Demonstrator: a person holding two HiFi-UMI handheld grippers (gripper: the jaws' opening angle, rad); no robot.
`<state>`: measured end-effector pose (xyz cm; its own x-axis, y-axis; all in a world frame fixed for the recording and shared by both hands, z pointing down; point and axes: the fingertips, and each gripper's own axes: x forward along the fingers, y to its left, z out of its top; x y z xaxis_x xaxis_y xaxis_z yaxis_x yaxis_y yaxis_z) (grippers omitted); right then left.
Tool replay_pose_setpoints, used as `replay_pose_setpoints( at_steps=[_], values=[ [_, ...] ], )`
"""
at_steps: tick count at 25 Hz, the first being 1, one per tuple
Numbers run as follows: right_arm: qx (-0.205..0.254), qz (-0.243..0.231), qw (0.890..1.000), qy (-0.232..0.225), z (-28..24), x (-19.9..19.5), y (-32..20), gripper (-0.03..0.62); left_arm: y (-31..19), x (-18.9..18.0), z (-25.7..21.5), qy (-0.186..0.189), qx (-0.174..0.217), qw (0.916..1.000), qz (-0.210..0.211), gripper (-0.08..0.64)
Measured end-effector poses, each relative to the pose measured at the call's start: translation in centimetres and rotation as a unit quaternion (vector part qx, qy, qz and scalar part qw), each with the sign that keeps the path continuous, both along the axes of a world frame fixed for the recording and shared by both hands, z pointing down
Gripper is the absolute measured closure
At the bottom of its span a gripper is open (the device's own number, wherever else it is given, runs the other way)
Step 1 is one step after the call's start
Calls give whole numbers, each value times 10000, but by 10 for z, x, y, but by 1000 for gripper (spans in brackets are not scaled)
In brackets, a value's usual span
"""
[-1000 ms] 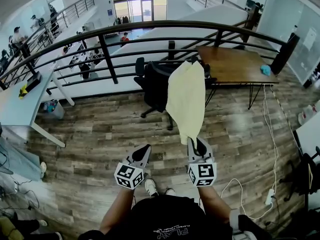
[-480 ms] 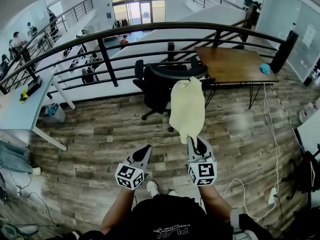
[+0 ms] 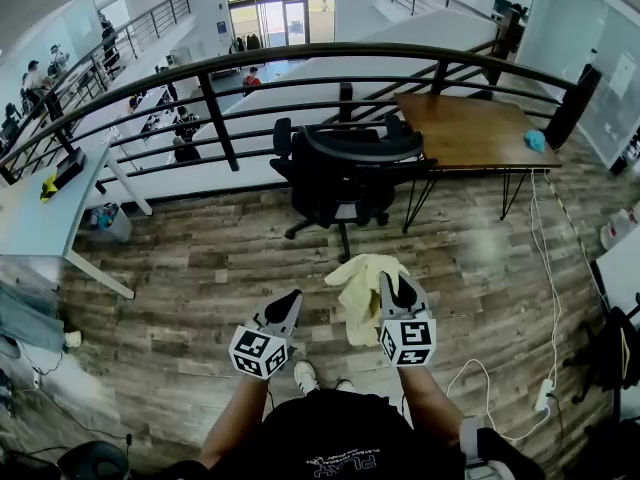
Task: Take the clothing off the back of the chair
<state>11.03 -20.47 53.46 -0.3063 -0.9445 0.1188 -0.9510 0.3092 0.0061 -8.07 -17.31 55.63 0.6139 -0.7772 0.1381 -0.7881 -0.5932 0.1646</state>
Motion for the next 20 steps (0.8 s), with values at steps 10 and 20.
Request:
replay_pose_setpoints(
  at_steps=[10,20],
  values=[
    [93,47,9999,85,-7,-7,-13,531,-14,-4,0,22,-33,10000,27,546],
    [141,-49,9998,149,-9,-11,-21,532,-31,-3,-4,37,53,10000,58,546]
  ],
)
